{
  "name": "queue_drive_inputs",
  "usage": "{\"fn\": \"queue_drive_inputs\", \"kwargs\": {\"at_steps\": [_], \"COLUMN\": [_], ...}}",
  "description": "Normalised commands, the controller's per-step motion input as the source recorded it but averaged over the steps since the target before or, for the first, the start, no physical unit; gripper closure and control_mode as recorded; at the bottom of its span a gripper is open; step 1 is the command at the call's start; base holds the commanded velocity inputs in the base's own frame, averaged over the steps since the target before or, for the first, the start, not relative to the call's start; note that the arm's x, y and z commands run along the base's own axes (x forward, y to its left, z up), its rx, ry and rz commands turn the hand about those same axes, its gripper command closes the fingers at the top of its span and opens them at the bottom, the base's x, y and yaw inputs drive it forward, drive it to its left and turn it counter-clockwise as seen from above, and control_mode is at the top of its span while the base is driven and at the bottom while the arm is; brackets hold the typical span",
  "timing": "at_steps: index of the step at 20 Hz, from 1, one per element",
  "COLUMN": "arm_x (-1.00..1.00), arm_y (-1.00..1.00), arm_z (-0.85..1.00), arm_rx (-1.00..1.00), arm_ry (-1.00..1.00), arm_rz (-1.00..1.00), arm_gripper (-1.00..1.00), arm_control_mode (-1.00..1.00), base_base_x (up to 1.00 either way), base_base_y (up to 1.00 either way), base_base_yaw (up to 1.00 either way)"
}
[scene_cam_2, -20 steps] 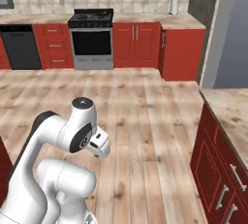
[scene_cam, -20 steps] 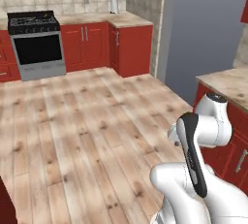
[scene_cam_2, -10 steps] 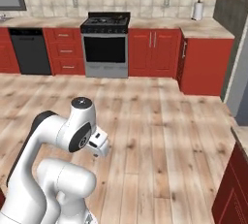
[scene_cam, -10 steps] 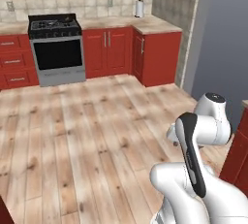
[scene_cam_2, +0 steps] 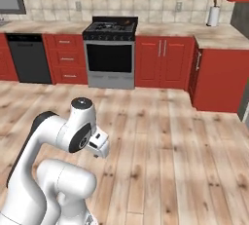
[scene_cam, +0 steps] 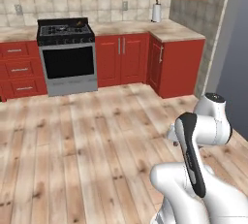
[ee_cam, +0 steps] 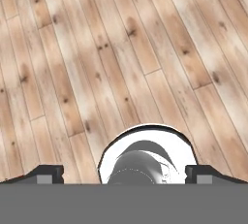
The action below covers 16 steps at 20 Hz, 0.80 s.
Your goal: Take the chicken drumsticks from the pan and place one on each plate on the dining counter.
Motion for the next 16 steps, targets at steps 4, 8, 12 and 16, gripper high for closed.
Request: {"fn": "queue_drive_inputs", "kwargs": {"at_steps": [4, 8, 12, 16], "arm_x": [0.00, 0.00, 0.00, 0.00], "arm_y": [0.00, 0.00, 0.00, 0.00], "arm_z": [0.00, 0.00, 0.00, 0.00], "arm_rx": [0.00, 0.00, 0.00, 0.00], "arm_ry": [0.00, 0.00, 0.00, 0.00], "arm_rz": [0.00, 0.00, 0.00, 0.00], "arm_gripper": [-1.00, -1.00, -1.00, -1.00], "arm_control_mode": [1.00, 1.00, 1.00, 1.00], "base_base_x": [1.00, 1.00, 1.00, 1.00], "base_base_y": [0.51, 0.64, 0.69, 0.61], "base_base_yaw": [0.05, 0.00, 0.01, 0.00]}}
